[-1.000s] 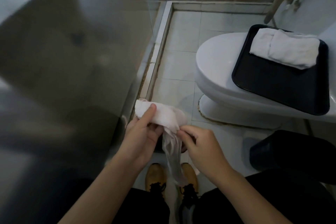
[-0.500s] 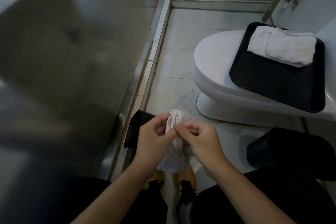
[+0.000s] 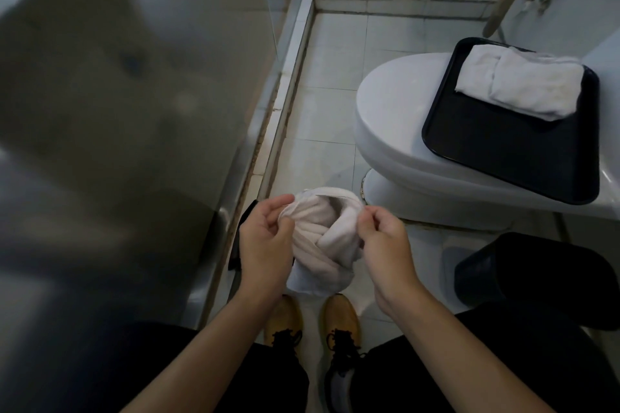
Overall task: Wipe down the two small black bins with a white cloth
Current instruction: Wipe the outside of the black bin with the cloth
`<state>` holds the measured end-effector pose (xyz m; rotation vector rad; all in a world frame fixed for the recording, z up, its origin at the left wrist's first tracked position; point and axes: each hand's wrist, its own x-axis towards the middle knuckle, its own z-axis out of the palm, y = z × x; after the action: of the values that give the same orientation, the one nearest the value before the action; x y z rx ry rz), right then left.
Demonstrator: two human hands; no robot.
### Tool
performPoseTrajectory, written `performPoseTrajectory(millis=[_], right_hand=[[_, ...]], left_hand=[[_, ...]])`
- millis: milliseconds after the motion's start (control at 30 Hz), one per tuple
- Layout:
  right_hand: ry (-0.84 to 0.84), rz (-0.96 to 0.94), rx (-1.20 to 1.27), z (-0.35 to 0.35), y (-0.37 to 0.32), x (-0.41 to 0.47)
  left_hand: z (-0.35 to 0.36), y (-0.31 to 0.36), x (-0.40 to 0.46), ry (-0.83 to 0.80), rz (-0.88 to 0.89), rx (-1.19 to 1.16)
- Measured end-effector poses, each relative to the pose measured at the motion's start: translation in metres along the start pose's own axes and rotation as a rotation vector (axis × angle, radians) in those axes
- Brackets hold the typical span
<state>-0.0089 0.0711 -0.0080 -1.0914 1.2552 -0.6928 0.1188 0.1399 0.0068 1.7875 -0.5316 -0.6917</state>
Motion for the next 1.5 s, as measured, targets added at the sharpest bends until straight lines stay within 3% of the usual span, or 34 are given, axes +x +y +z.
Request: performPoseTrajectory(millis=[267,433,600,733,800,900,1000,1100,1200,1300,1367,1500], right_hand=[[0.127,-0.136,-0.124,-0.029,-0.017,0.014],[0.228,-0.196,-0.034,-0.046,-0.026,0.023],[0.124,-0.111,0.076,-0.059,-0.038,0.025],[0.089,-0.195,0.003,-0.068,-0.032,0.029],[0.051,-0.257,-0.065,-0.07,-0.027,0.032],[-0.037,-0.283,-0.113,-0.078,-0.029,0.036],[-0.177,-0.288,-0.187,-0.09,-0.036,0.037],[-0.1,-0.4,-0.456,-0.101,-0.041,0.038],[-0.016,-0.527,-0.673,-0.101,-0.042,0.035],[0.031,-0.629,-0.777,-0.099,-0.041,0.035],[0.024,-0.649,-0.758,-0.1,-0.042,0.036],[-0.031,-0.531,-0.448,-0.105,-0.047,0.033]], left_hand=[[-0.033,-0.002,0.028,0.086,-0.047,0.228],[-0.05,-0.007,0.048,0.116,-0.324,-0.011],[-0.06,0.001,0.075,0.232,-0.525,-0.343],[-0.077,0.002,0.073,0.186,-0.334,0.004],[-0.081,0.002,0.07,0.099,-0.273,0.035],[-0.084,0.009,0.068,-0.233,-0.252,0.092],[-0.094,0.008,0.069,-0.485,-0.119,0.487],[-0.097,0.007,0.069,-0.503,0.136,0.808],[-0.093,0.005,0.065,-0.438,0.278,0.891],[-0.094,-0.005,0.07,-0.262,0.395,0.933],[-0.099,-0.005,0.074,-0.246,0.471,0.868],[-0.105,0.009,0.071,-0.367,0.44,0.588]])
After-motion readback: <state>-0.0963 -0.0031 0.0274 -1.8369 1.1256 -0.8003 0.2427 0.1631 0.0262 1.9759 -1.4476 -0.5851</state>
